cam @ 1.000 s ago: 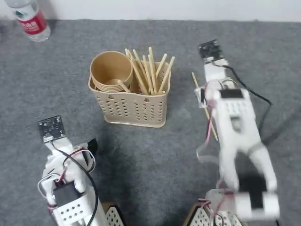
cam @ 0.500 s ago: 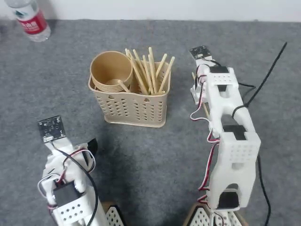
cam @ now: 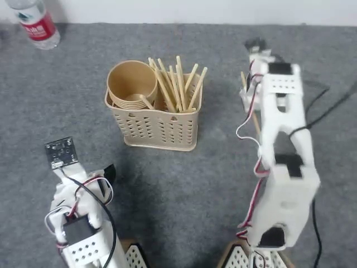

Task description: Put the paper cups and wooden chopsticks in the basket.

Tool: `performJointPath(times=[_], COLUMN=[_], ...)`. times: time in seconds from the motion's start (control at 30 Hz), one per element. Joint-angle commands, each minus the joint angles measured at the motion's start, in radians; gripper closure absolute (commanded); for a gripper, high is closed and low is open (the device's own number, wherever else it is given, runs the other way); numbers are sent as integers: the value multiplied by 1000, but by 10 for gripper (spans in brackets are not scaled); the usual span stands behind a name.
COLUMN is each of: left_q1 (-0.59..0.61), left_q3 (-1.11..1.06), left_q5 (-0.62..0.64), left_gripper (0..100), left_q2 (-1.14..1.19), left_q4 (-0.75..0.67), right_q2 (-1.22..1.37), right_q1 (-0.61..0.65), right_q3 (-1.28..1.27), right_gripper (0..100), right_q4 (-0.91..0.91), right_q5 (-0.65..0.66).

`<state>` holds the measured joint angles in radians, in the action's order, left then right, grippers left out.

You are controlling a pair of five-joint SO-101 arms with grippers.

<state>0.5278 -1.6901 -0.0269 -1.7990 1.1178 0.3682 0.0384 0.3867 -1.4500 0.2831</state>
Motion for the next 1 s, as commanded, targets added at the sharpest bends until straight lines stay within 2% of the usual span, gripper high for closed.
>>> performJointPath(times=[0.0,0.4,0.53,0.63,0.8,0.97], left_q1=[-9,-5,-5,-5,-5,-5], left_q3=[7,7,7,7,7,7], left_q5=[-11,-11,-11,-11,-11,-11], left_gripper=[702,702,702,702,702,702], left_q2=[-14,-14,-14,-14,-14,-14], left_q4=[-2,2,3,3,3,3], right_q2=[-255,-785,-949,-1076,-1293,-1389], right_q1=[33,317,341,344,349,423], right_q3=[63,58,-63,-288,-667,-859], right_gripper=[992,992,992,992,991,924], right_q4=[-88,-320,-291,-134,305,716], right_q5=[9,-5,-155,-184,-189,-186])
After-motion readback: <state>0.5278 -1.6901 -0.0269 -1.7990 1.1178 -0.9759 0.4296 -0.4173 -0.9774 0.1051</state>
